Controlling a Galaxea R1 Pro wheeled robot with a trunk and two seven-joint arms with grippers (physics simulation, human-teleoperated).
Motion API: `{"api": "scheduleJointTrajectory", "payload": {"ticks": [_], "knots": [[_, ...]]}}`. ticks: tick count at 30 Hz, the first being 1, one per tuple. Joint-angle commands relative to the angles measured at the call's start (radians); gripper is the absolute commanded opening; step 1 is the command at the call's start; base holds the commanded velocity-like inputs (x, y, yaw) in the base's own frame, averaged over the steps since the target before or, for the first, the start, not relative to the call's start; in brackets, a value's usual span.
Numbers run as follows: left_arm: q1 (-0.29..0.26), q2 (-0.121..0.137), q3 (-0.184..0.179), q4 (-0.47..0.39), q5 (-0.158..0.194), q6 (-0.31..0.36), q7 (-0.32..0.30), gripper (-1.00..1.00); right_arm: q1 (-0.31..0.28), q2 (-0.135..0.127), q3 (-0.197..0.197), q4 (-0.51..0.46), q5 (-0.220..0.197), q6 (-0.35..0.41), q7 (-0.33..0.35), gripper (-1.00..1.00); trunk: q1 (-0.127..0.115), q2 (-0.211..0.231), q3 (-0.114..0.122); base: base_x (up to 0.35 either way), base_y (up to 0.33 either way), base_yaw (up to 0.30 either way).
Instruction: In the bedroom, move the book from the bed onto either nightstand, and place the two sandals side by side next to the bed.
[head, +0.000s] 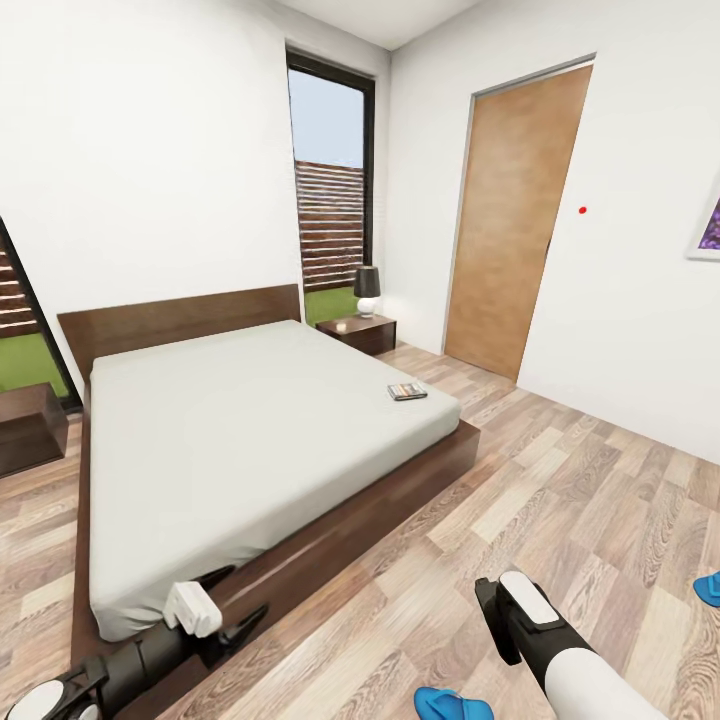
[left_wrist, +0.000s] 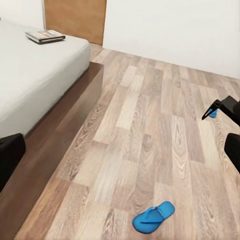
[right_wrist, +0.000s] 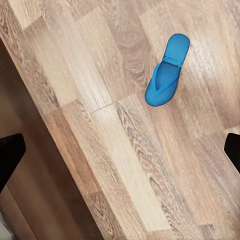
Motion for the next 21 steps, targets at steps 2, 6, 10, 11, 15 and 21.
{"api": "scheduleJointTrajectory", "payload": {"ticks": [2,6,10,11,15,21], "knots": [[0.0,0.0,0.005,-0.002,0.01,0.011,-0.007,1.0,0.0,0.0,-0.004,-0.002,-0.001,0.006,-0.005,1.0,0.0,0.0,-0.001,0.0,0.0,0.0],[0.0,-0.003,0.006,-0.002,0.01,0.012,-0.009,1.0,0.0,0.0,-0.005,-0.002,-0.001,0.006,-0.005,1.0,0.012,-0.021,-0.01,0.0,0.0,0.0],[0.0,-0.019,0.005,-0.002,0.01,0.012,-0.009,1.0,0.0,0.0,-0.006,-0.002,-0.001,0.006,-0.005,1.0,0.027,-0.049,-0.023,0.0,0.0,0.0],[0.0,-0.02,0.005,-0.002,0.01,0.012,-0.009,1.0,0.0,0.0,-0.006,-0.002,-0.001,0.006,-0.005,1.0,0.031,-0.056,-0.026,0.0,0.0,0.0],[0.0,-0.031,0.001,-0.002,0.011,0.012,-0.01,1.0,0.0,0.0,-0.006,-0.002,-0.001,0.006,-0.005,1.0,0.046,-0.084,-0.038,0.0,0.0,0.0],[0.0,-0.058,-0.001,0.0,0.012,0.012,-0.01,1.0,0.0,0.0,-0.006,-0.002,-0.001,0.006,-0.005,1.0,0.069,-0.126,-0.057,0.0,0.0,0.0]]}}
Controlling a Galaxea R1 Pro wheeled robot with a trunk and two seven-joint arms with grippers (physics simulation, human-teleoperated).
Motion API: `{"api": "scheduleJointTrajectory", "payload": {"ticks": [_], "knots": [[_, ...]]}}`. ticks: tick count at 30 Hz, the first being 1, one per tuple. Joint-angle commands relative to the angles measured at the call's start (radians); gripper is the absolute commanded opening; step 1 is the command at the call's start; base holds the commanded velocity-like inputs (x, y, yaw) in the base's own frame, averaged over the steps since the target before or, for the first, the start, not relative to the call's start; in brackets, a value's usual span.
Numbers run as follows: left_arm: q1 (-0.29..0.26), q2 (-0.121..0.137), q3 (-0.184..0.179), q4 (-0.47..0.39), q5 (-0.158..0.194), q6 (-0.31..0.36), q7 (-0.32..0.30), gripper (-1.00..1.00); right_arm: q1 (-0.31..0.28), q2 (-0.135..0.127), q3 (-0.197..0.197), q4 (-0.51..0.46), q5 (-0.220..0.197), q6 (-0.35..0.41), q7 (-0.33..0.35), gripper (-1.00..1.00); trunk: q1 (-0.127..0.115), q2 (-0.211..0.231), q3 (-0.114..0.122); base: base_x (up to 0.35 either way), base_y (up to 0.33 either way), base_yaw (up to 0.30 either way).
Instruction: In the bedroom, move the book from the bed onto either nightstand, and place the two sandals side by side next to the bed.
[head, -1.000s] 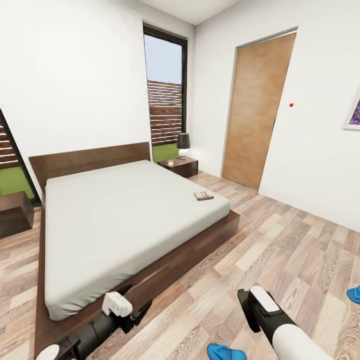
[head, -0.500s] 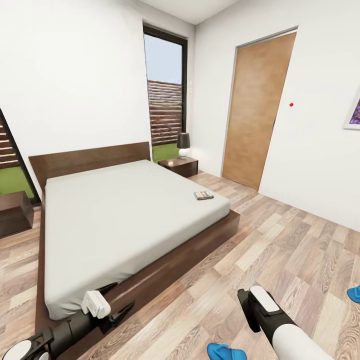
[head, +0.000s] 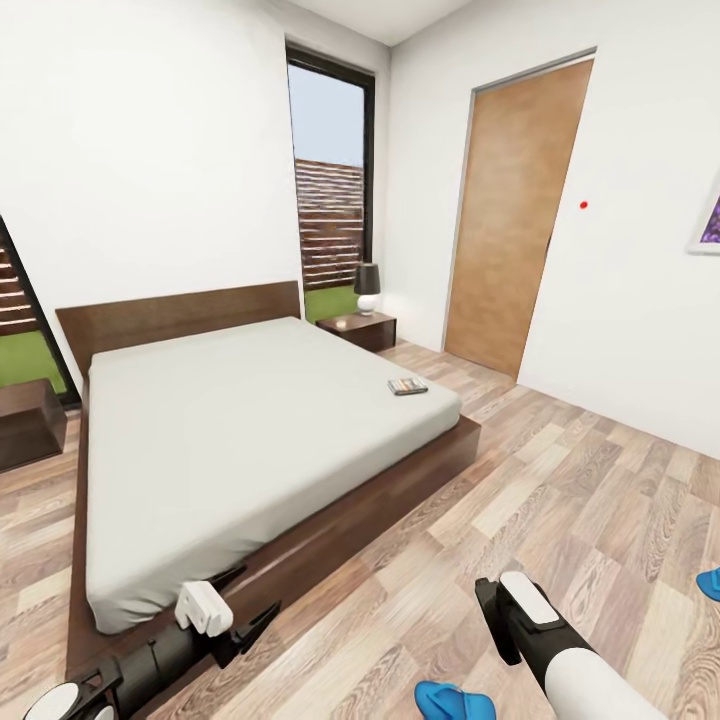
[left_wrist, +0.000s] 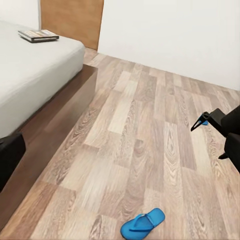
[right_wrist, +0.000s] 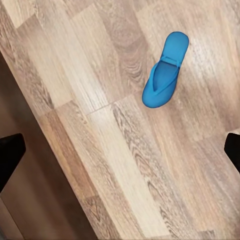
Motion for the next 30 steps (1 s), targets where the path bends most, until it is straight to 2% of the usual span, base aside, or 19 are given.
{"api": "scheduleJointTrajectory", "payload": {"ticks": [1,30], "knots": [[0.0,-0.001,0.001,0.0,0.01,0.01,-0.003,1.0,0.0,0.0,-0.003,-0.002,0.0,0.006,-0.005,1.0,0.004,-0.008,-0.004,0.0,0.0,0.0],[0.0,-0.01,-0.003,0.003,0.009,0.008,-0.003,1.0,0.0,-0.001,-0.005,-0.003,-0.005,0.024,-0.005,1.0,0.115,-0.211,-0.095,0.0,0.0,0.0]]}}
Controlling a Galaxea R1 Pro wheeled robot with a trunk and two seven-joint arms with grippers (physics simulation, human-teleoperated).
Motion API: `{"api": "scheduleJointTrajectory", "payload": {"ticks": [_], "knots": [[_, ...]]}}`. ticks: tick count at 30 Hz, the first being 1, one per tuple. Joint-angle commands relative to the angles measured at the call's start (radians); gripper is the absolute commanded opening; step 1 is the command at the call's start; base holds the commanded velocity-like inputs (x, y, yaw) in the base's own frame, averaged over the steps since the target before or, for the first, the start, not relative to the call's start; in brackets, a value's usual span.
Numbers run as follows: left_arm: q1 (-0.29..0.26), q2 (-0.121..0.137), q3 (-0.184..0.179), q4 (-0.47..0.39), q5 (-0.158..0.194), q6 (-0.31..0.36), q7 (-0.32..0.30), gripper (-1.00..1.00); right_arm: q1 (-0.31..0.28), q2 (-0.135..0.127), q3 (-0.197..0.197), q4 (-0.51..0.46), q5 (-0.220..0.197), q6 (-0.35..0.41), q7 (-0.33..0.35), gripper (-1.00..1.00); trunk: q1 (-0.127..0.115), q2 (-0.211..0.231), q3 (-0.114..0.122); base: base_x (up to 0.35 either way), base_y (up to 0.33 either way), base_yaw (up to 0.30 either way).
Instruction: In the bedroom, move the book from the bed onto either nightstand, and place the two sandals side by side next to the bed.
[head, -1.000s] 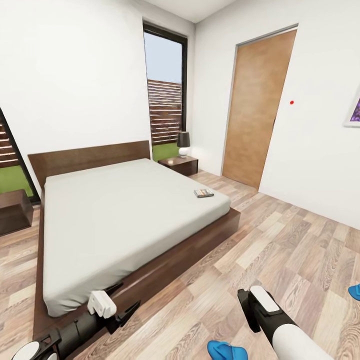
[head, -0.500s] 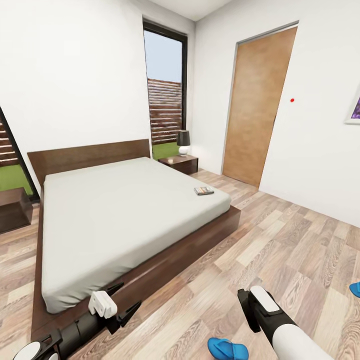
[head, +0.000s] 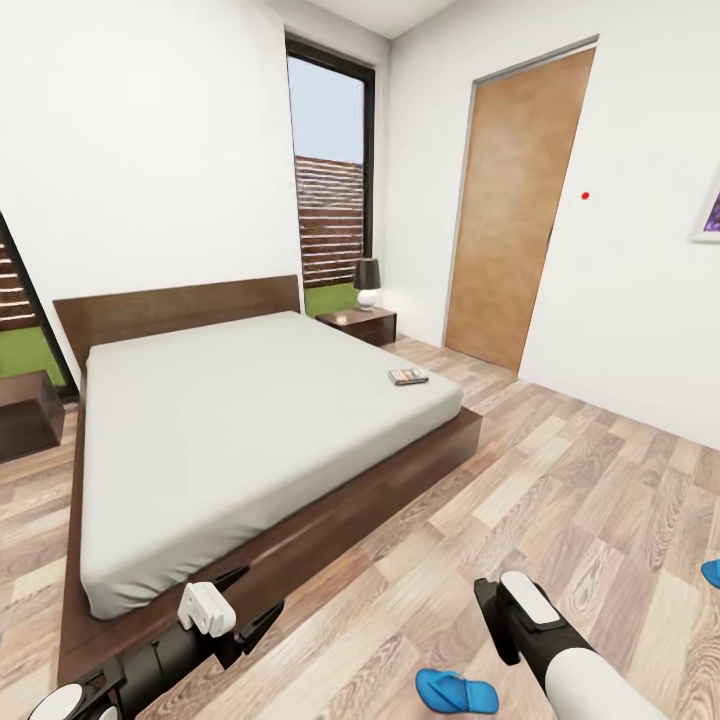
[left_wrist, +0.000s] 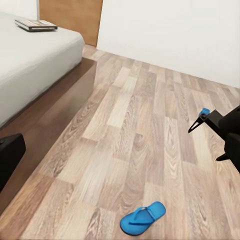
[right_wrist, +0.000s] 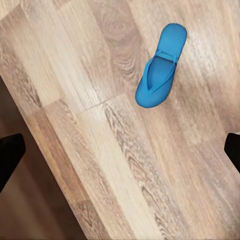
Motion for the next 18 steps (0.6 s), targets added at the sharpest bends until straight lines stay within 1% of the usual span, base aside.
{"api": "scheduleJointTrajectory", "payload": {"ticks": [1,3,4,5,6,8,9,12,15,18], "knots": [[0.0,0.0,0.0,-0.001,0.01,0.01,-0.003,1.0,0.0,0.0,-0.003,-0.002,-0.004,0.008,-0.005,1.0,0.004,-0.008,-0.004,0.0,0.0,0.0],[0.0,0.0,0.0,-0.001,0.011,0.01,-0.003,1.0,0.0,0.0,-0.002,-0.003,-0.013,0.009,-0.006,1.0,0.004,-0.008,-0.004,0.0,0.0,0.0],[0.0,0.0,0.0,-0.001,0.011,0.01,-0.003,1.0,0.0,0.0,-0.002,-0.003,-0.024,0.01,-0.006,1.0,0.004,-0.008,-0.004,0.0,0.0,0.0],[0.0,0.0,0.0,-0.001,0.011,0.01,-0.003,1.0,0.0,0.0,-0.002,-0.003,-0.047,0.014,-0.006,1.0,0.004,-0.008,-0.004,0.0,0.0,0.0],[0.0,0.0,0.0,-0.001,0.011,0.01,-0.003,1.0,0.0,0.0,-0.002,-0.003,-0.055,0.018,-0.006,1.0,0.004,-0.008,-0.004,0.0,0.0,0.0],[0.0,0.0,0.0,-0.001,0.011,0.01,-0.003,1.0,0.0,0.0,-0.002,-0.002,-0.081,0.059,-0.006,1.0,0.004,-0.008,-0.004,0.0,0.0,0.0],[0.0,0.0,0.0,-0.001,0.011,0.01,-0.003,1.0,0.0,0.0,-0.002,-0.002,-0.085,0.074,-0.005,1.0,0.004,-0.008,-0.004,0.0,0.0,0.0],[0.0,0.0,-0.001,-0.001,0.011,0.01,-0.003,1.0,0.0,0.001,-0.002,-0.002,-0.109,0.15,-0.003,1.0,0.004,-0.008,-0.004,0.0,0.0,0.0],[0.0,0.0,-0.001,-0.001,0.011,0.01,-0.003,1.0,0.0,0.001,-0.002,-0.002,-0.124,0.174,-0.003,1.0,0.004,-0.008,-0.004,0.0,0.0,0.0],[0.0,0.0,-0.001,-0.001,0.012,0.01,-0.003,1.0,0.0,0.001,-0.002,-0.002,-0.128,0.181,-0.004,1.0,0.004,-0.008,-0.004,0.0,0.0,0.0]]}}
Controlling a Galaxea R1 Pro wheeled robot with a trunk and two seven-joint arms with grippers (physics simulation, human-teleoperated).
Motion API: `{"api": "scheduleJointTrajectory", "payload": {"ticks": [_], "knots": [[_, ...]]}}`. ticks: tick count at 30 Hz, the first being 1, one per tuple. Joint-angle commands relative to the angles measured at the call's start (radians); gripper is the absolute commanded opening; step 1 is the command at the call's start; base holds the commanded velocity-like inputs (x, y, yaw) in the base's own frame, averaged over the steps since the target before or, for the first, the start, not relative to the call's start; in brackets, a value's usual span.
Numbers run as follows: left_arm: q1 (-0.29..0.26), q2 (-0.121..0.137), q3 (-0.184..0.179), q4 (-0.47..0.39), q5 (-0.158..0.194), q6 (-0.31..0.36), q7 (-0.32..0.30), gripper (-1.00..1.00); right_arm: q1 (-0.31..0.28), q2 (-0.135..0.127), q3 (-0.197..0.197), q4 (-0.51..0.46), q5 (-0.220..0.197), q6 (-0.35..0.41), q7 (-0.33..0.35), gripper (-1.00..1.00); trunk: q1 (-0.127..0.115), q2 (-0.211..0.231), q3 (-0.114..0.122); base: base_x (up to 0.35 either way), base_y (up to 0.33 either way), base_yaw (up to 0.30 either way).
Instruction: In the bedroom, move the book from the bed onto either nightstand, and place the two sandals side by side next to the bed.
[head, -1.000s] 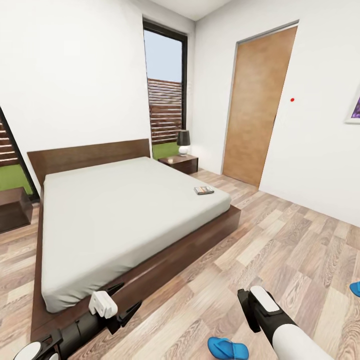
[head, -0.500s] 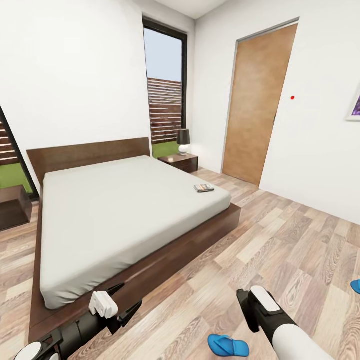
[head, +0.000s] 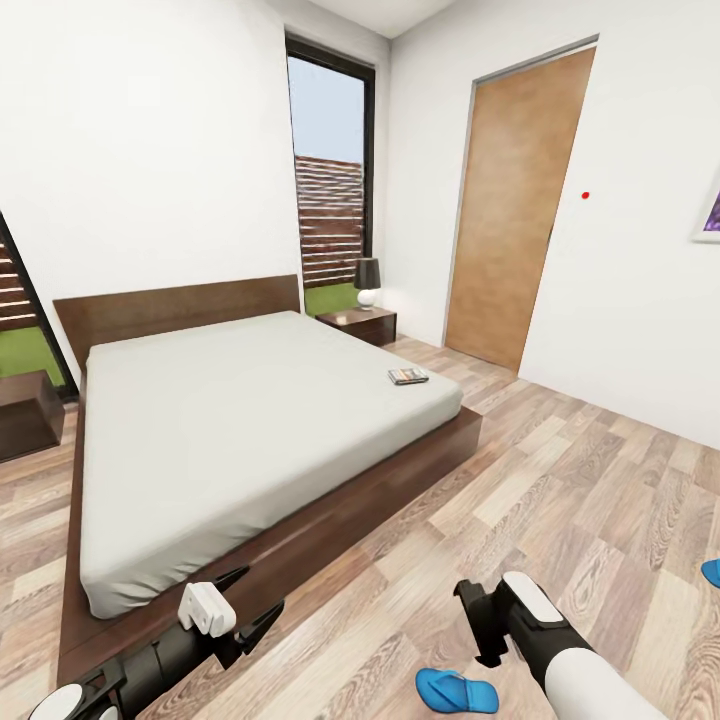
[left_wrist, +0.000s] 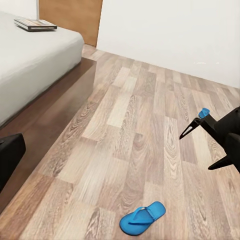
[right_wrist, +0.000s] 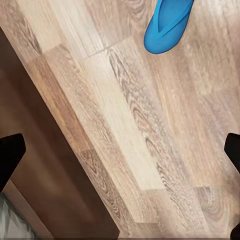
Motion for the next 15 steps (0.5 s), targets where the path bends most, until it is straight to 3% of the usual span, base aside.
{"api": "scheduleJointTrajectory", "payload": {"ticks": [1,7,15], "knots": [[0.0,0.0,0.001,-0.001,0.01,0.01,-0.003,1.0,0.0,0.0,-0.003,-0.002,-0.004,0.005,-0.006,1.0,0.0,0.0,-0.001,0.0,0.0,0.0],[0.0,0.0,0.001,-0.001,0.01,0.012,-0.003,1.0,0.0,-0.001,-0.003,-0.002,-0.005,0.007,-0.006,1.0,0.0,0.0,-0.001,0.0,0.0,0.0],[0.0,0.0,0.001,-0.001,0.01,0.012,-0.003,1.0,0.0,-0.001,-0.004,-0.002,-0.005,0.007,-0.005,1.0,0.031,-0.056,-0.026,0.0,0.0,0.0]]}}
